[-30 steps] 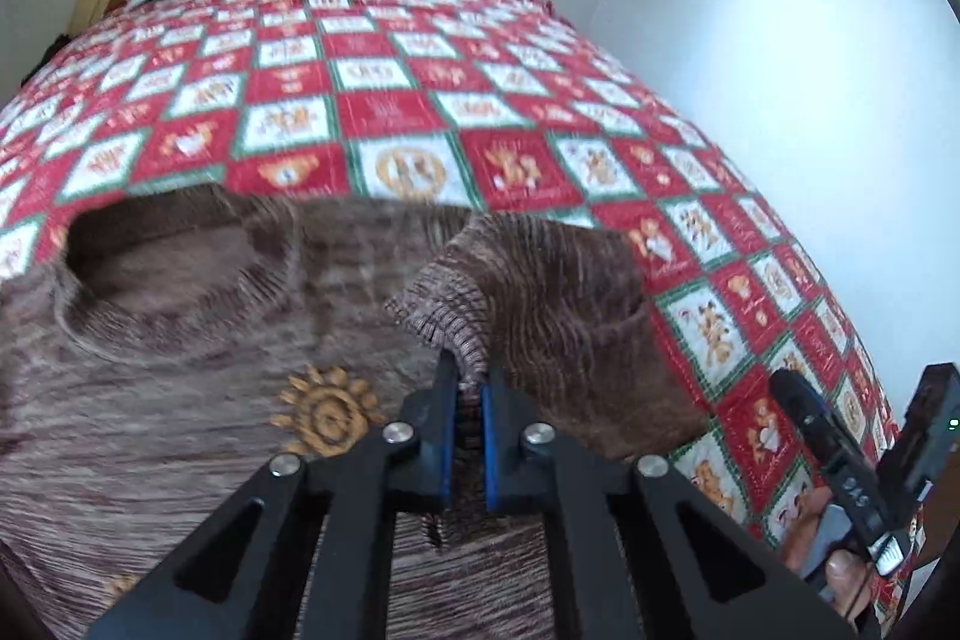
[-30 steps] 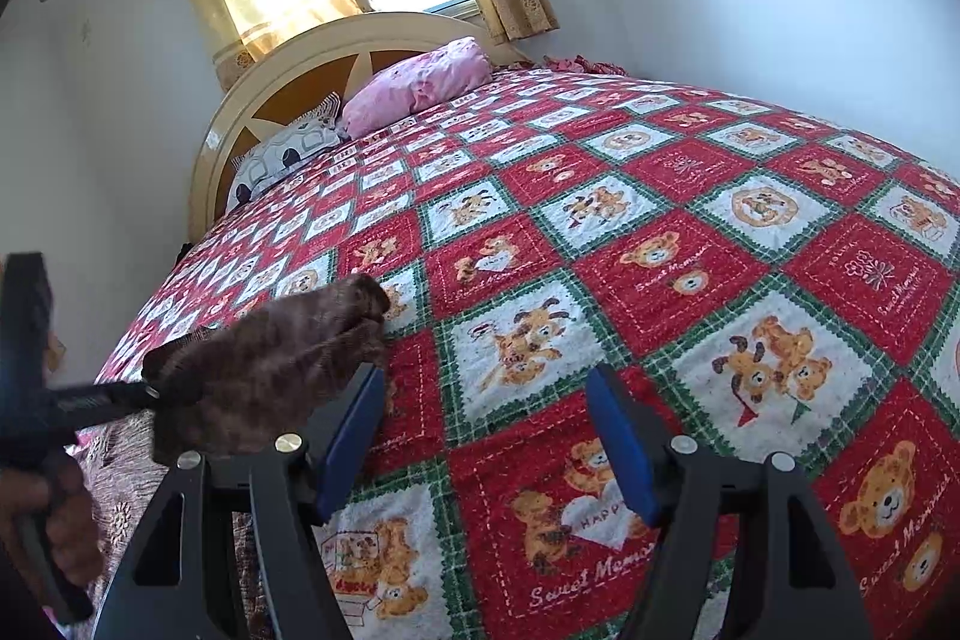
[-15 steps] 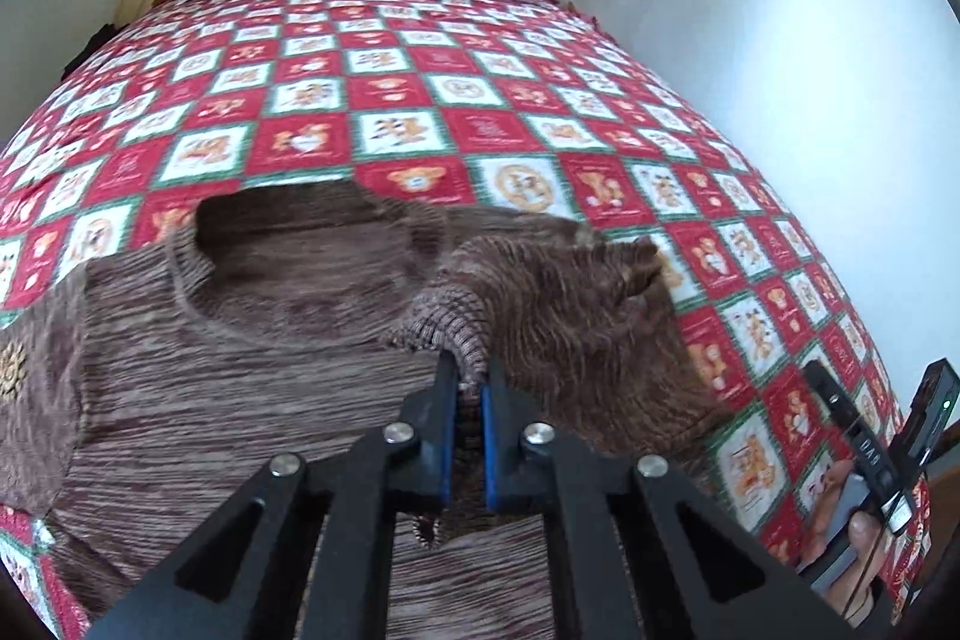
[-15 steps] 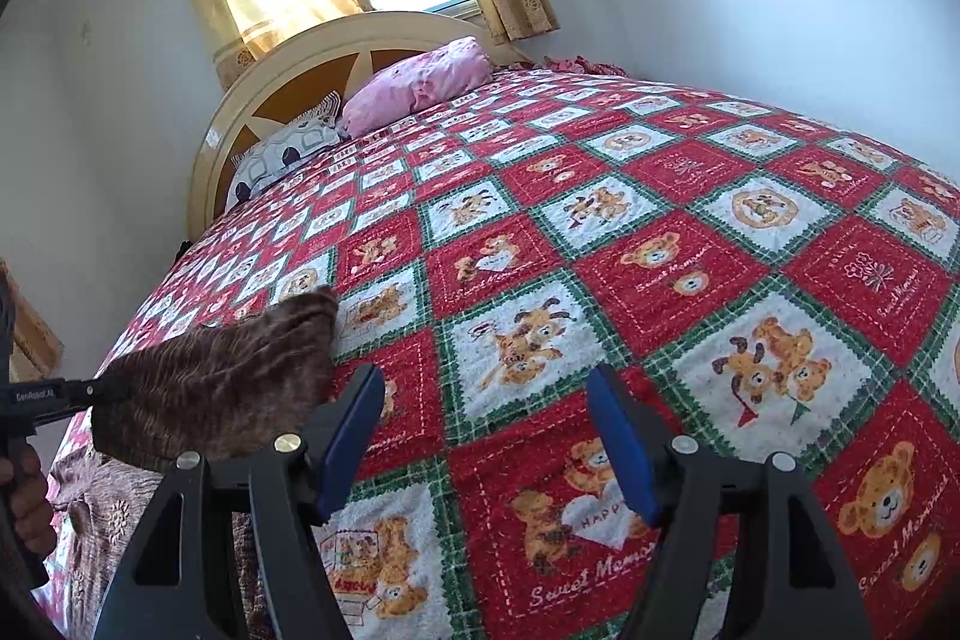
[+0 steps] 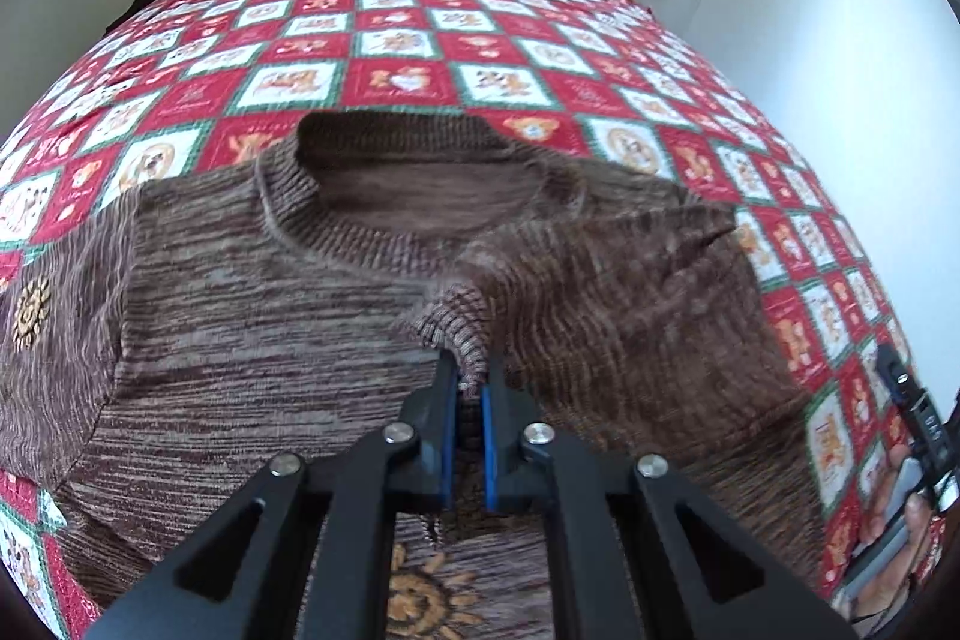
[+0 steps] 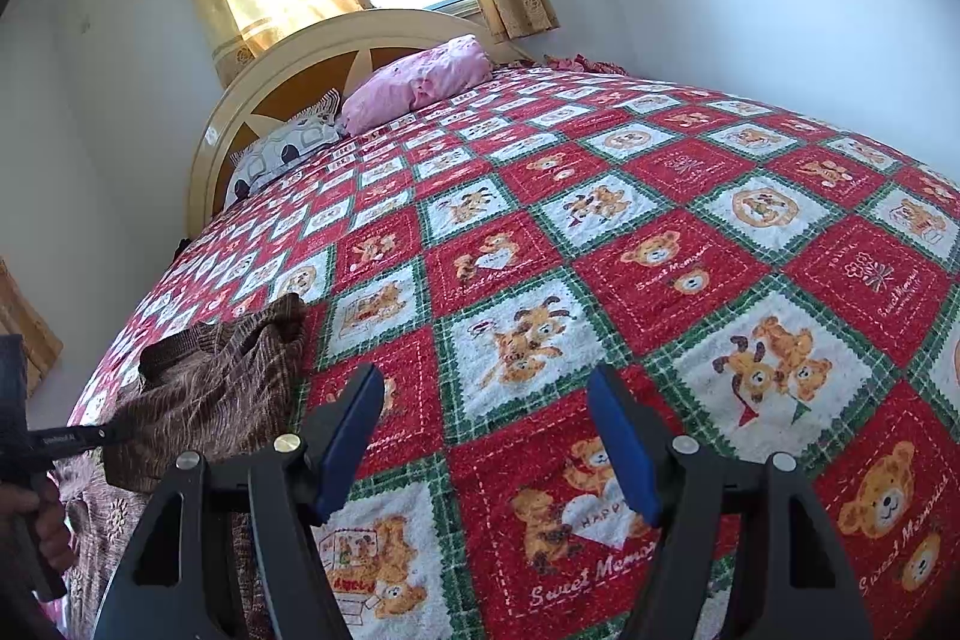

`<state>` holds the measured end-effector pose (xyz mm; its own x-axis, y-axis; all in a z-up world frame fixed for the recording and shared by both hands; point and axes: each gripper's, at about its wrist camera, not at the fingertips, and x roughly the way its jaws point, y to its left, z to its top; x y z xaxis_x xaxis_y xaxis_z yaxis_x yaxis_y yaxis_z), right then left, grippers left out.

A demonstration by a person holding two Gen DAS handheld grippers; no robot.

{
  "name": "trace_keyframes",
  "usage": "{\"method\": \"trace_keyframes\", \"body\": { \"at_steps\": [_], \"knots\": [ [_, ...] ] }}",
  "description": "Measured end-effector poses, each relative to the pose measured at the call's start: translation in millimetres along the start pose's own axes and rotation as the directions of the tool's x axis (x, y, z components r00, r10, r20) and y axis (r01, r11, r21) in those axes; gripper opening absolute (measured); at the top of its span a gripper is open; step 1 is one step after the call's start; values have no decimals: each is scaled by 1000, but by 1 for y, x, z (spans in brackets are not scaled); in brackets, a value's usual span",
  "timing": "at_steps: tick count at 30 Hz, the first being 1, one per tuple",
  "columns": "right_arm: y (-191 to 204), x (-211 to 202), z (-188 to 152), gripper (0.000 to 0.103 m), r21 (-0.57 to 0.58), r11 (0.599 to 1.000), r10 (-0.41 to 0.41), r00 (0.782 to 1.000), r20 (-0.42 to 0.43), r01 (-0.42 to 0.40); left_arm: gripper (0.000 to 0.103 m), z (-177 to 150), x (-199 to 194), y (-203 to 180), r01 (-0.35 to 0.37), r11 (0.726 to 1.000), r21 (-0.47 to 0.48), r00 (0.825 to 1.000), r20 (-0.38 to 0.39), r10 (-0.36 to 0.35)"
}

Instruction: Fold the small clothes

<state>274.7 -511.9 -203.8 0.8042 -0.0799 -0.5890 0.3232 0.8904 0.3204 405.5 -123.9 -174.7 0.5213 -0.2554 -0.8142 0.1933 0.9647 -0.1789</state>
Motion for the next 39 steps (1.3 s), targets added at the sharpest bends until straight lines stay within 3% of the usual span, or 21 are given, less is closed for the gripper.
{"method": "trace_keyframes", "body": {
  "at_steps": [9, 11, 12, 15, 18, 21, 25, 29, 32, 34, 37, 39],
  "knots": [
    [-2, 4, 0, 71, 4, 1000, -4, 1000, -13, 4, 18, -15, 7, 1, -83, 996, 34, 996, 11, 83],
    [-1, 5, 0, 71, 6, 1000, -6, 1000, -16, 6, 29, -14, -3, -1, -100, 994, 47, 994, 40, 98],
    [-2, 6, 0, 71, 7, 1000, -6, 1000, -19, 6, 43, -14, -8, -2, -117, 991, 57, 991, 65, 113],
    [0, 6, -1, 71, 1, 1000, -8, 1000, -24, 8, 70, -17, -26, -10, -192, 975, 114, 971, 164, 173],
    [7, 1, 0, 71, -35, 999, 2, 1000, -7, -2, 71, -22, -17, -18, -311, 928, 204, 945, 171, 279],
    [25, -20, 1, 71, -124, 989, 85, 995, 51, -78, 71, -29, 1, -8, -380, 896, 229, 924, 128, 360],
    [53, -35, -3, 71, -230, 963, 150, 988, 27, -139, 73, -36, 3, 11, -320, 930, 182, 945, 126, 301],
    [88, -27, 1, 71, -268, 943, 192, 980, -48, -198, 75, -37, 5, 13, -298, 938, 175, 952, 124, 279],
    [123, -4, 1, 71, -293, 911, 252, 954, -164, -291, 84, -35, 7, 20, -287, 947, 145, 955, 114, 272],
    [143, 22, -7, 71, -255, 884, 318, 904, -287, -392, 89, -35, 9, 25, -266, 957, 117, 961, 104, 254],
    [158, 57, -34, 71, -252, 881, 245, 842, -481, -401, 91, -36, 9, 34, -213, 975, 70, 975, 87, 207],
    [159, 51, -34, 71, -274, 871, 255, 852, -458, -408, 93, -38, 9, 33, -211, 976, 61, 975, 89, 205]
  ]
}}
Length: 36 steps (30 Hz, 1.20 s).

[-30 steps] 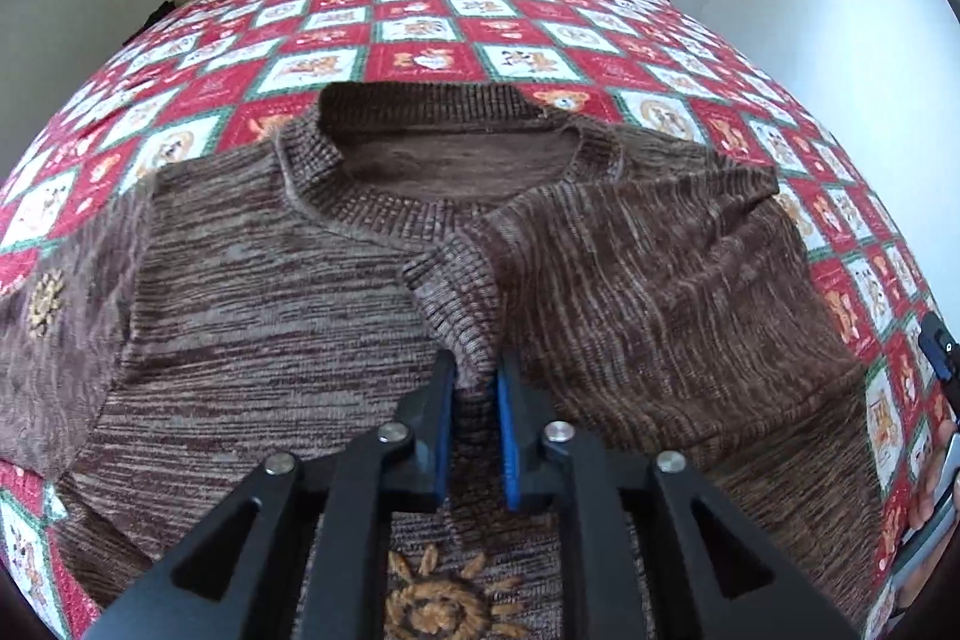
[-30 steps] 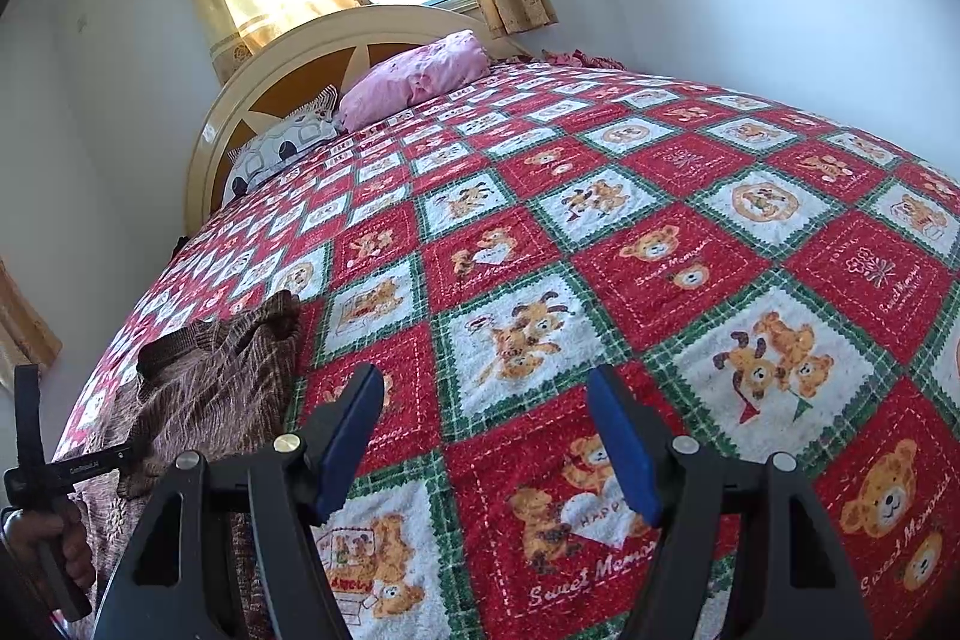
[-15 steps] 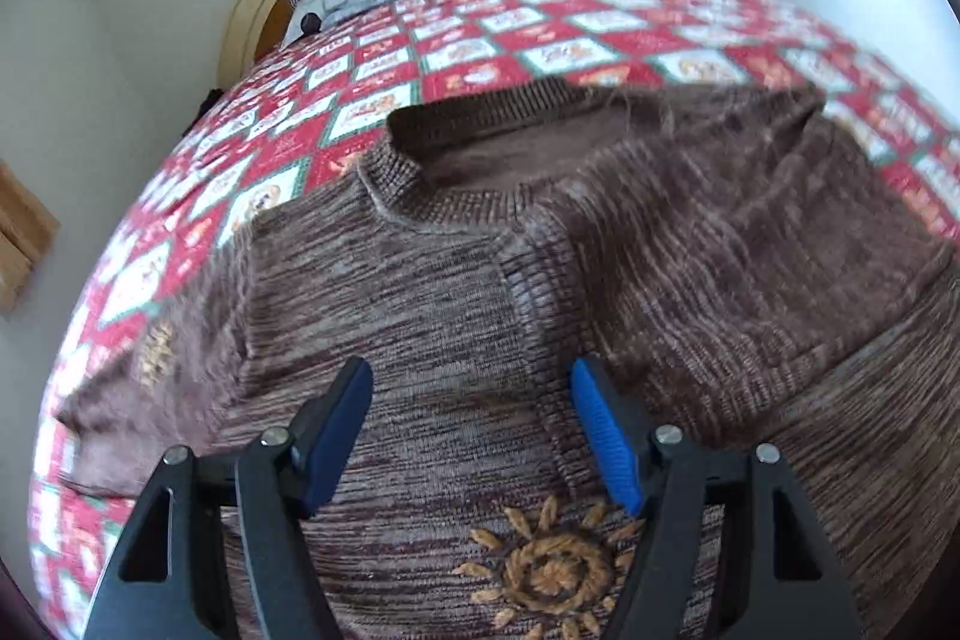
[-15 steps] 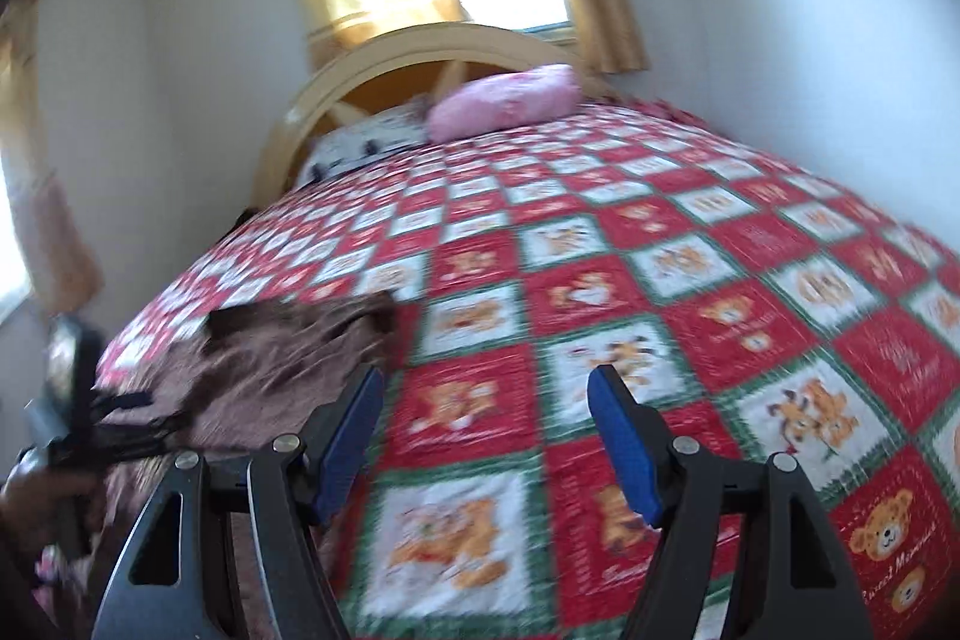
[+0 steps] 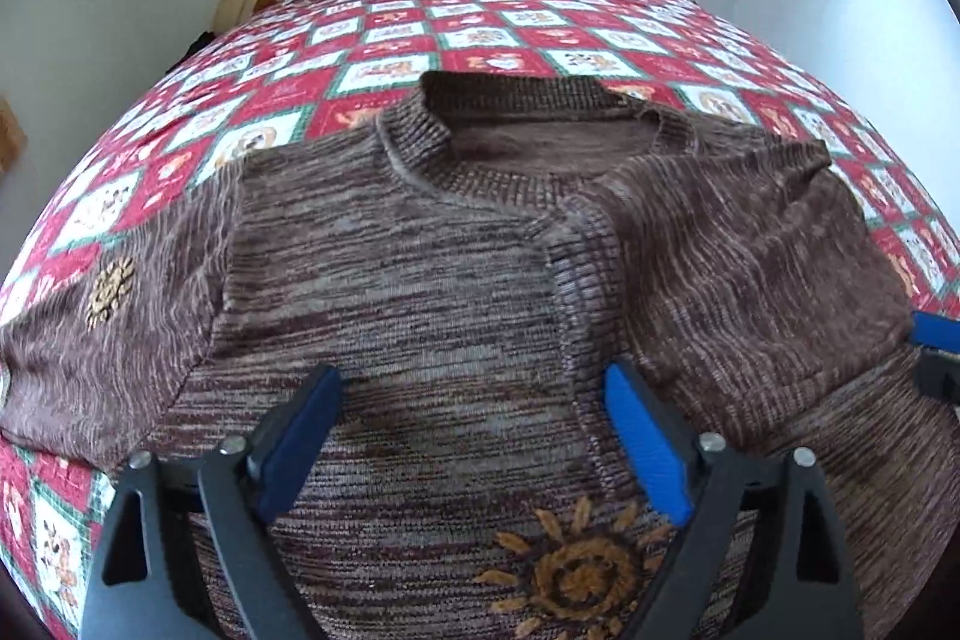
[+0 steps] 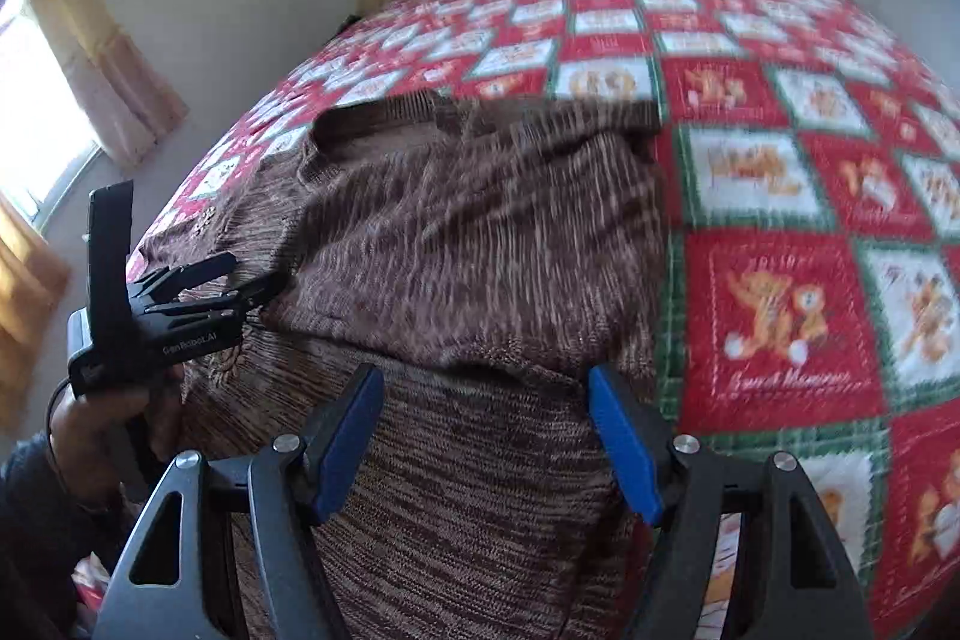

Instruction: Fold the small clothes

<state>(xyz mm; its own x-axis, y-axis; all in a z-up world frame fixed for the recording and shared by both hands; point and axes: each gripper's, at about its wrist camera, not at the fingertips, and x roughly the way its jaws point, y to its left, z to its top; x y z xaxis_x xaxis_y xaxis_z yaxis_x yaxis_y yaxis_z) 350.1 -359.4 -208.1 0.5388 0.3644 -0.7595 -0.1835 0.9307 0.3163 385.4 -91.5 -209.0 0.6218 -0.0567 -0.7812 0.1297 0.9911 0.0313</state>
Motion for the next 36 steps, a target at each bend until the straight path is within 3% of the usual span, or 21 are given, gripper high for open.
{"method": "trace_keyframes", "body": {
  "at_steps": [4, 8, 12, 15, 16, 18, 19, 23, 25, 28, 33, 34, 35, 36],
  "knots": [
    [-12, -18, 20, 71, 53, 998, 26, 997, 68, -30, 94, -1, 1, -4, -4, 1000, 5, 1000, 4, 4],
    [-28, -2, 56, 59, 97, 994, -62, 995, 75, 54, 95, -2, 1, 1, 11, 1000, -6, 1000, 7, -11],
    [-60, 21, 94, 56, 193, 975, -125, 989, 83, 107, 95, -4, -1, 2, 17, 1000, -10, 1000, 11, -17],
    [-78, 37, 112, 39, 267, 961, -98, 992, 78, 74, 95, -4, -1, 2, 15, 1000, -8, 1000, 12, -15],
    [-82, 45, 116, 28, 292, 955, -69, 996, 63, 48, 96, -4, -1, 2, 15, 1000, -8, 1000, 11, -15],
    [-85, 55, 121, 21, 322, 947, -28, 999, 43, 12, 96, -4, -1, 2, 16, 1000, -9, 1000, 11, -16],
    [-84, 58, 123, 10, 317, 948, -33, 999, 36, 20, 97, -4, -1, 2, 16, 1000, -9, 1000, 11, -16],
    [-84, 63, 132, 5, 320, 943, -109, 993, 40, 91, 98, -4, 0, 2, 17, 1000, -14, 1000, 8, -17],
    [-90, 59, 135, 5, 331, 933, -168, 984, 58, 139, 99, -4, -1, 3, 19, 1000, -17, 1000, 8, -19],
    [-99, 48, 134, 6, 338, 931, -183, 978, 96, 141, 101, -3, 1, 4, 18, 1000, -21, 1000, 5, -18],
    [-81, 9, 107, 10, 275, 960, -83, 987, 137, 43, 101, -3, 1, 5, 17, 1000, -22, 1000, 4, -17],
    [-68, 1, 98, 30, 231, 973, -57, 989, 133, 25, 101, -2, 1, 5, 18, 1000, -23, 1000, 4, -18],
    [-56, -4, 88, 58, 190, 982, -43, 992, 120, 19, 101, -2, 2, 5, 17, 1000, -24, 1000, 4, -17],
    [-44, -8, 79, 63, 159, 987, -34, 993, 109, 17, 102, -2, 2, 5, 16, 1000, -23, 1000, 4, -16]
  ]
}}
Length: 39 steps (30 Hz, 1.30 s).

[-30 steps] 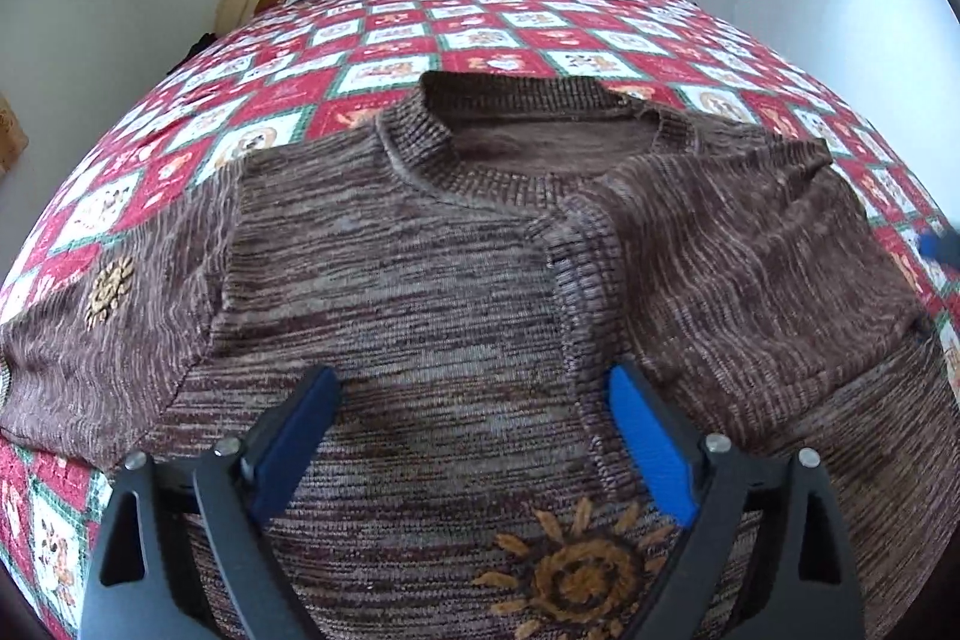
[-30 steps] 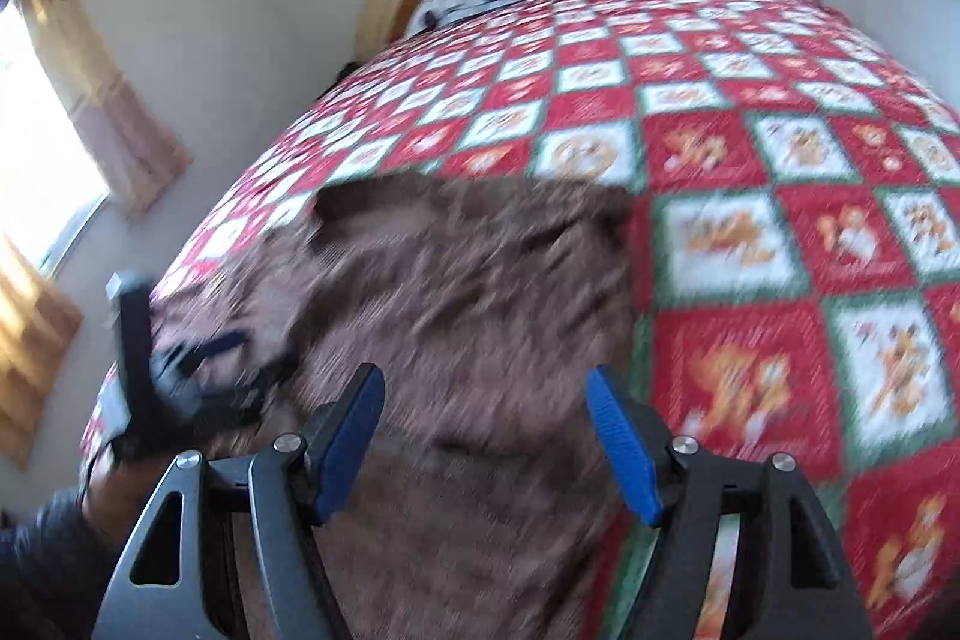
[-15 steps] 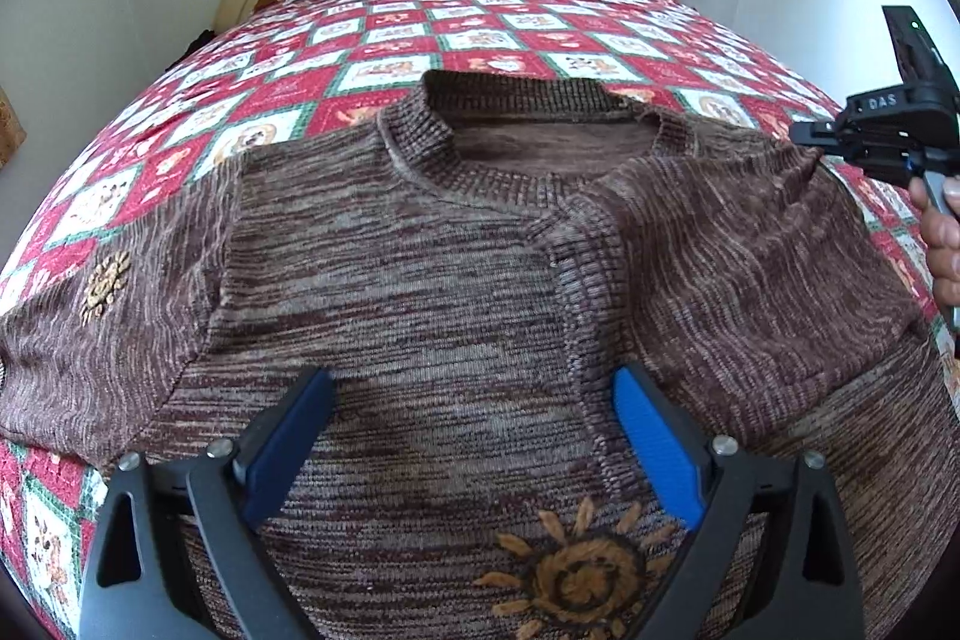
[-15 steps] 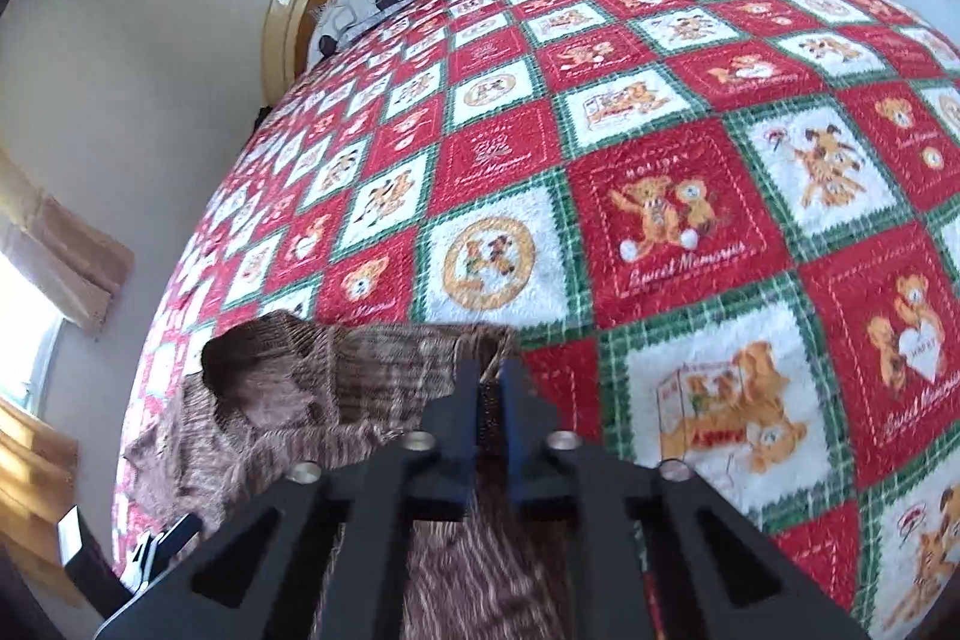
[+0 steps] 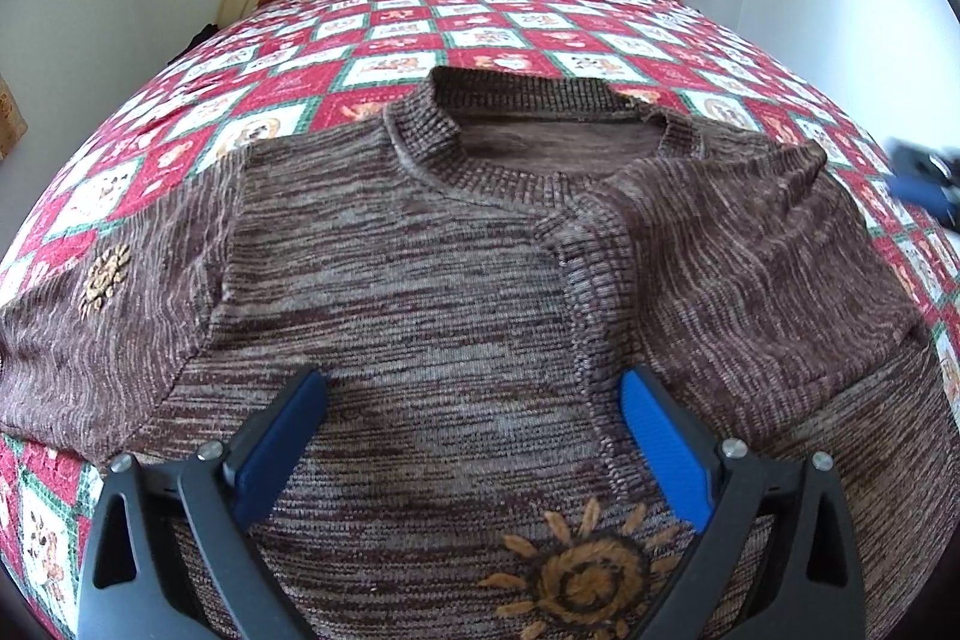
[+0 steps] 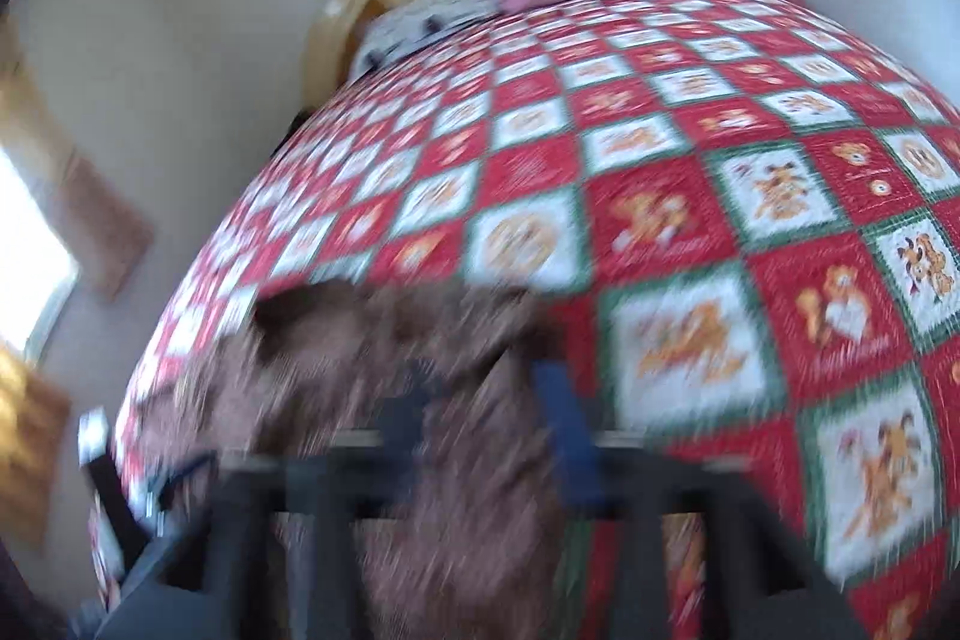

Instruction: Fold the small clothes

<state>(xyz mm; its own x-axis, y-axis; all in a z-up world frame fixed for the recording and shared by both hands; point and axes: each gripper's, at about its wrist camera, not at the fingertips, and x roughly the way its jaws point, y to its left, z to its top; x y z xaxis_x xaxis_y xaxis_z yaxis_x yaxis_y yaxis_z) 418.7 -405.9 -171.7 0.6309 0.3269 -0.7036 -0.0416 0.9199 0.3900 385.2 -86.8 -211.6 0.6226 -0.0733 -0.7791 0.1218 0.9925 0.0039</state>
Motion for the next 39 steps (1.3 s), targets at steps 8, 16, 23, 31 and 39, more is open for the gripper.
{"method": "trace_keyframes", "body": {
  "at_steps": [8, 16, 23, 31, 39],
  "knots": [
    [47, 8, -87, 47, -304, 925, -275, 953, -128, 227, 103, -2, -3, 10, 24, 998, -53, 1000, 8, -24],
    [60, -20, -80, 43, -329, 915, -272, 960, -68, 236, 103, -3, -2, 12, 1, 997, -78, 1000, 1, -1],
    [72, 12, -65, 43, -233, 955, -198, 979, -55, 181, 103, -3, -3, 18, -15, 994, -108, 1000, 4, 16],
    [68, 16, -94, 44, -188, 960, -229, 968, -98, 208, 103, -3, -3, 20, -8, 993, -114, 1000, 3, 8],
    [80, 0, -115, 44, -200, 943, -280, 958, -54, 265, 103, -7, -12, 26, 4, 990, -143, 1000, 16, -2]
  ]
}}
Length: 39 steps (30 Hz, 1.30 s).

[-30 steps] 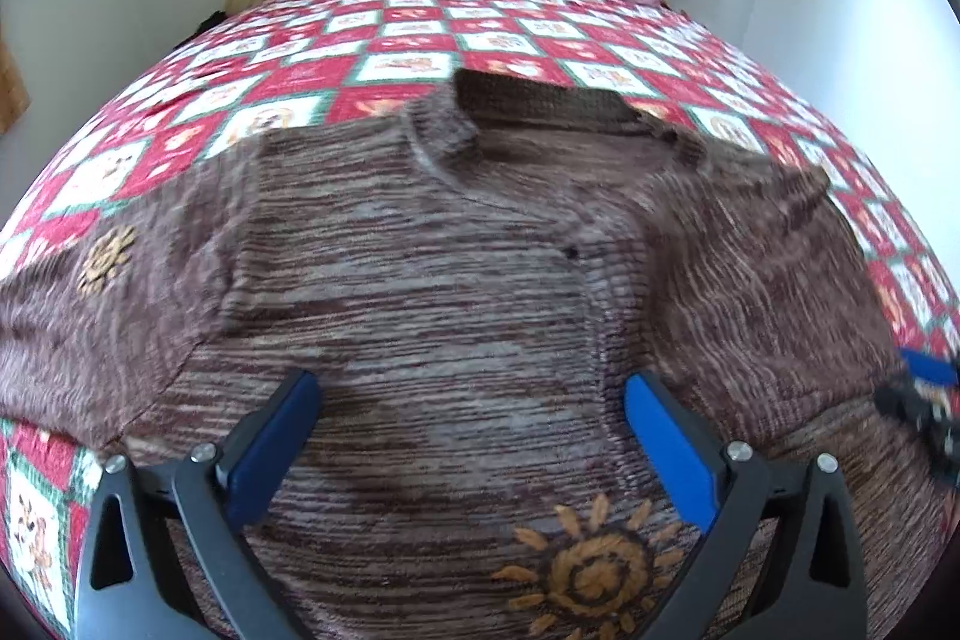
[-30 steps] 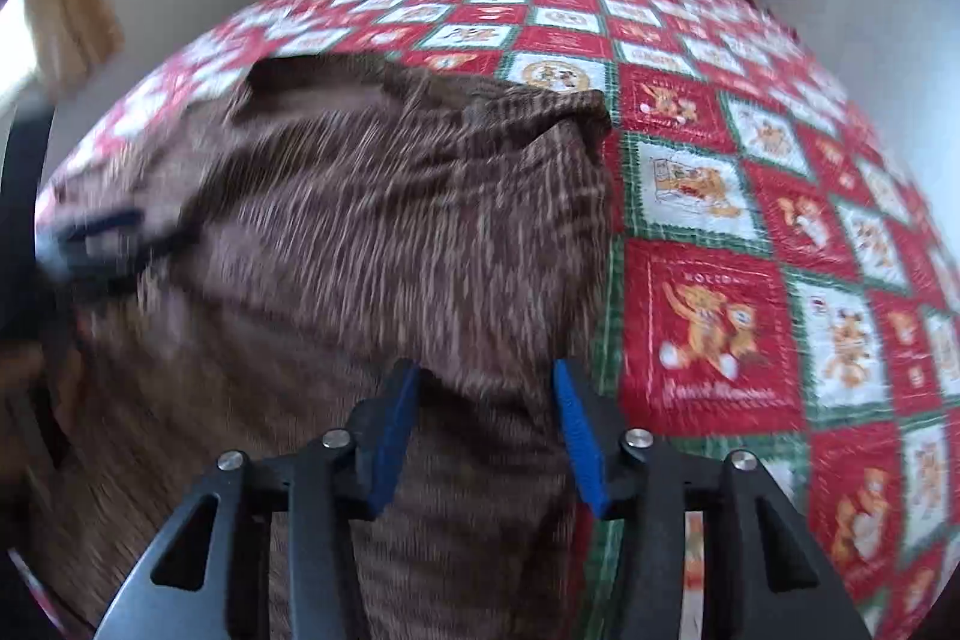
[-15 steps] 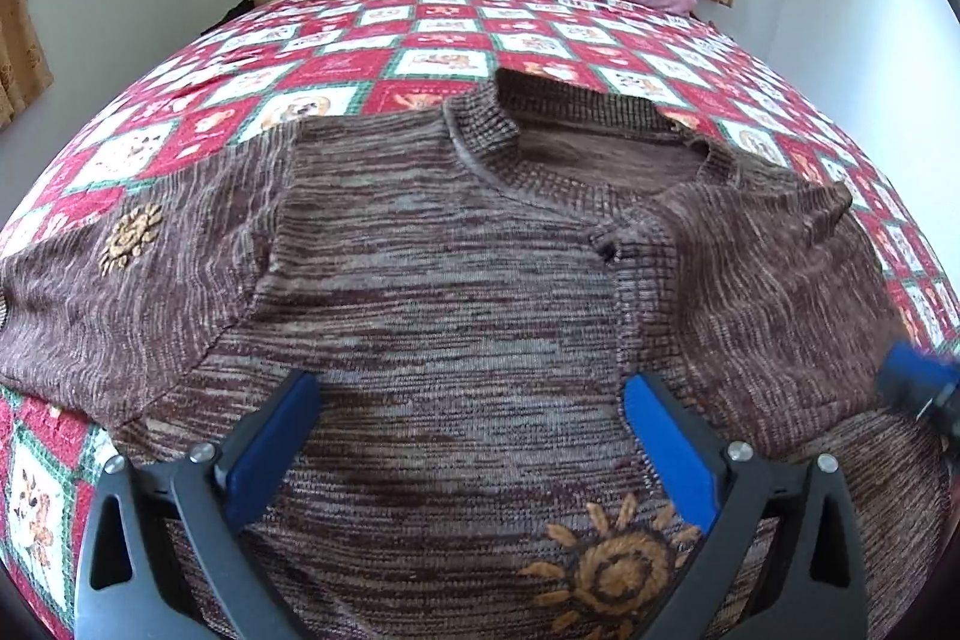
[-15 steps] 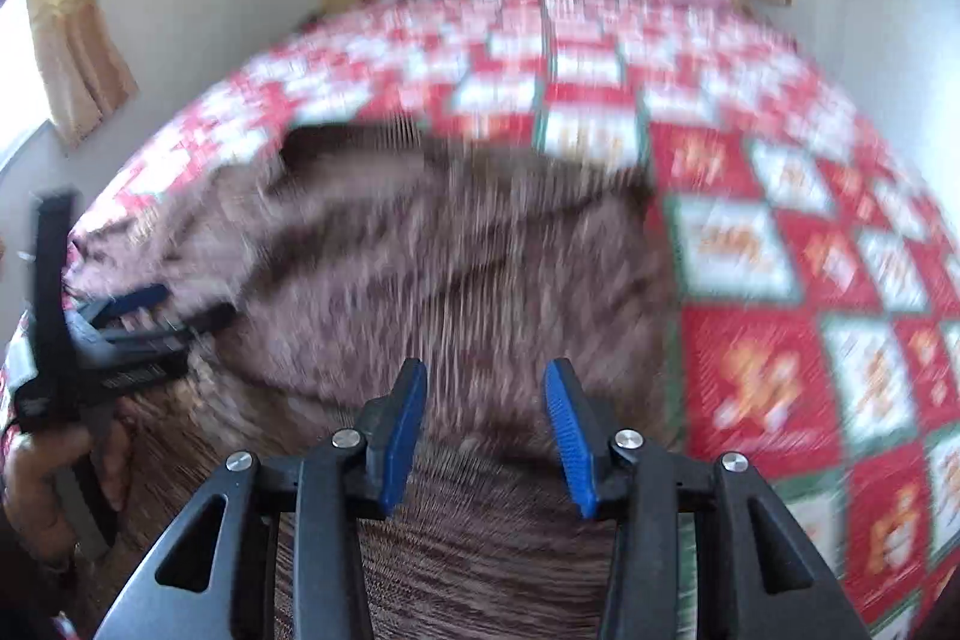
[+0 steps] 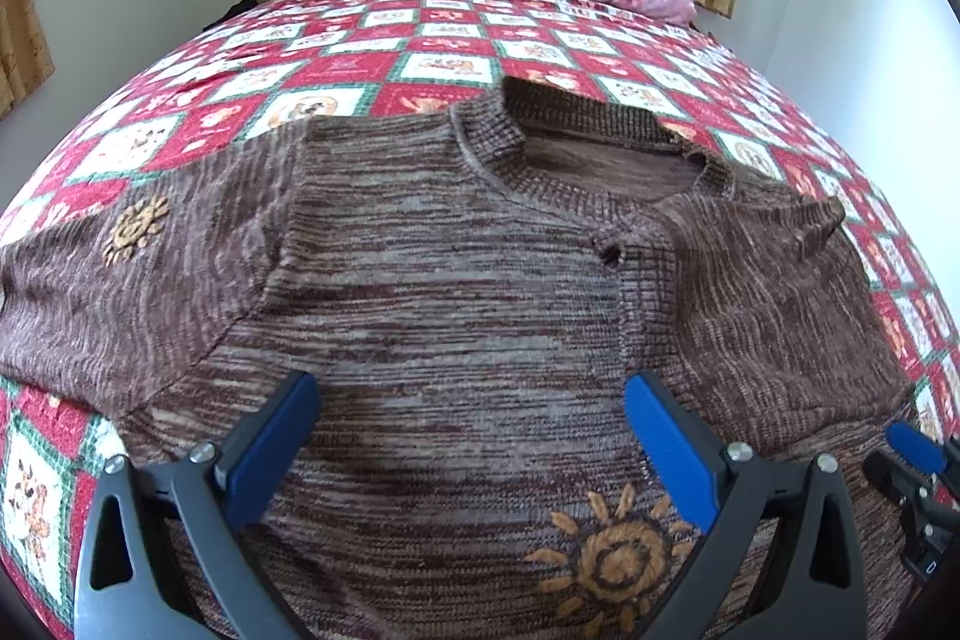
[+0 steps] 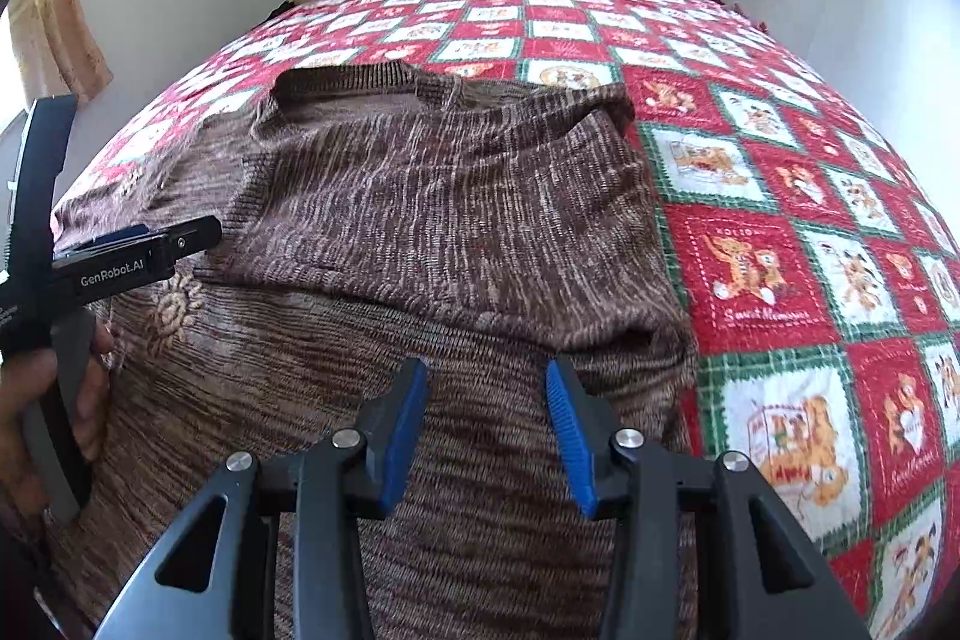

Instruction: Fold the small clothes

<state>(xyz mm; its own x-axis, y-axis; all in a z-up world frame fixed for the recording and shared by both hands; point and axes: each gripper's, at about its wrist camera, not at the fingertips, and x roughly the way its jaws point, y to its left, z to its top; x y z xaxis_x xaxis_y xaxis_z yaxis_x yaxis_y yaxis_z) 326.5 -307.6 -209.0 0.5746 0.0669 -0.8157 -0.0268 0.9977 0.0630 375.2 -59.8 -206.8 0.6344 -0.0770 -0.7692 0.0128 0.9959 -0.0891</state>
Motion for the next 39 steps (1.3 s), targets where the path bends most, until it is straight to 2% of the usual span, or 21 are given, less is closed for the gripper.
{"method": "trace_keyframes", "body": {
  "at_steps": [10, 15, 20, 26, 32, 36, 39],
  "knots": [
    [17, -18, -16, 47, -23, 999, -45, 999, 16, 45, 103, -11, -9, 2, -11, 999, 33, 999, -45, 12],
    [28, -28, -18, 51, 9, 1000, 18, 1000, 13, -18, 103, -19, -21, 11, 17, 999, 35, 998, -57, -15],
    [51, -29, -21, 51, -16, 999, 30, 999, 35, -30, 103, -27, -41, 24, 43, 998, 36, 999, -30, -42],
    [71, -23, -23, 51, -16, 999, 48, 998, 46, -48, 103, -28, -54, 46, 21, 999, 30, 1000, -13, -21],
    [95, -15, -13, 51, -71, 997, 38, 998, 59, -34, 103, -15, -75, 108, -90, 995, -32, 995, 40, 91],
    [105, -7, -16, 51, -108, 994, 31, 998, 53, -25, 103, -7, -84, 169, -186, 980, -77, 981, 32, 189],
    [105, -2, -18, 51, -111, 994, 19, 999, 42, -14, 97, -5, -85, 218, -263, 957, -125, 963, 26, 268]
  ]
}}
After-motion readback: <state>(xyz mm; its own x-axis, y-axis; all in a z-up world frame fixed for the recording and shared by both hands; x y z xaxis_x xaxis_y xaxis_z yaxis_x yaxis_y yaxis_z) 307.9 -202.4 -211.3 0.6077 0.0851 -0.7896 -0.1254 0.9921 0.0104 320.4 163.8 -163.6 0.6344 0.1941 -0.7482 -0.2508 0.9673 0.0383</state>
